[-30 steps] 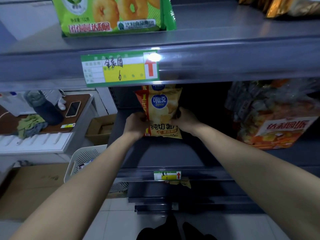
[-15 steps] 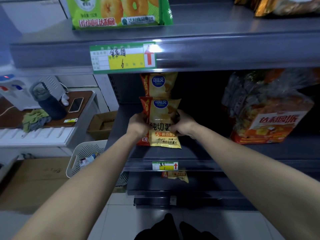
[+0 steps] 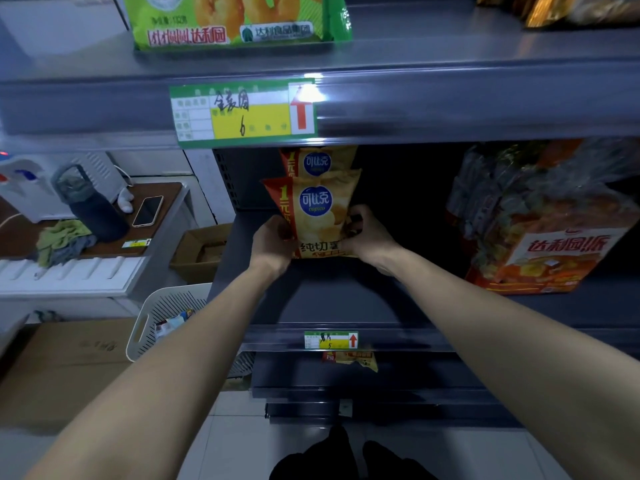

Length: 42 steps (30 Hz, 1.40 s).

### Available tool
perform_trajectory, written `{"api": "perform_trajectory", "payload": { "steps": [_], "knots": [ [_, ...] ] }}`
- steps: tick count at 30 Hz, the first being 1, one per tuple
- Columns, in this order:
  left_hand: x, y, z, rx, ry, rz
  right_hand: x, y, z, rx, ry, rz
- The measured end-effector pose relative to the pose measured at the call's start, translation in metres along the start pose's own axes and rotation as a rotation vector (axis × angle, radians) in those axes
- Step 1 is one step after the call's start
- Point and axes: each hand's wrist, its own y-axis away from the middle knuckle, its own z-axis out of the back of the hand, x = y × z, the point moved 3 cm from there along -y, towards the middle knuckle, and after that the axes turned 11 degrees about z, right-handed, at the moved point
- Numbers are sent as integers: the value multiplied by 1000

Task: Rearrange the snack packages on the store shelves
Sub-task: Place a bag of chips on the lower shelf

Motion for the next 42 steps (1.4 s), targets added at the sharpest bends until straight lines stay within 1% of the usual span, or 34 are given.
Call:
{"api": "perform_trajectory", "payload": {
  "steps": [4,12,21,23,26,29,33,36,38,42],
  "knots": [
    [1,-6,0,-9,4,11,-5,-7,-1,-10,48,-46],
    [6,-6,0,26,55,37,-8,-5,-2,39,129,-79],
    [9,-2,4,65,106,65,-2,0,2,43,219,-91],
    [10,2,6,46,89,73,-2,4,4,49,264,-99],
    [11,12,11,17,61,59,1,12,10,67,423,-89],
    [7,30,16,33,30,2,11,23,16,106,573,-37],
    [-16,63,20,71,-159,-165,26,45,23,137,738,56],
    [-37,91,19,136,-268,-238,39,65,33,176,821,124],
    [-52,110,19,166,-307,-294,49,82,47,186,872,171],
    [-95,156,14,161,-367,-440,64,125,92,148,965,280]
  ]
}}
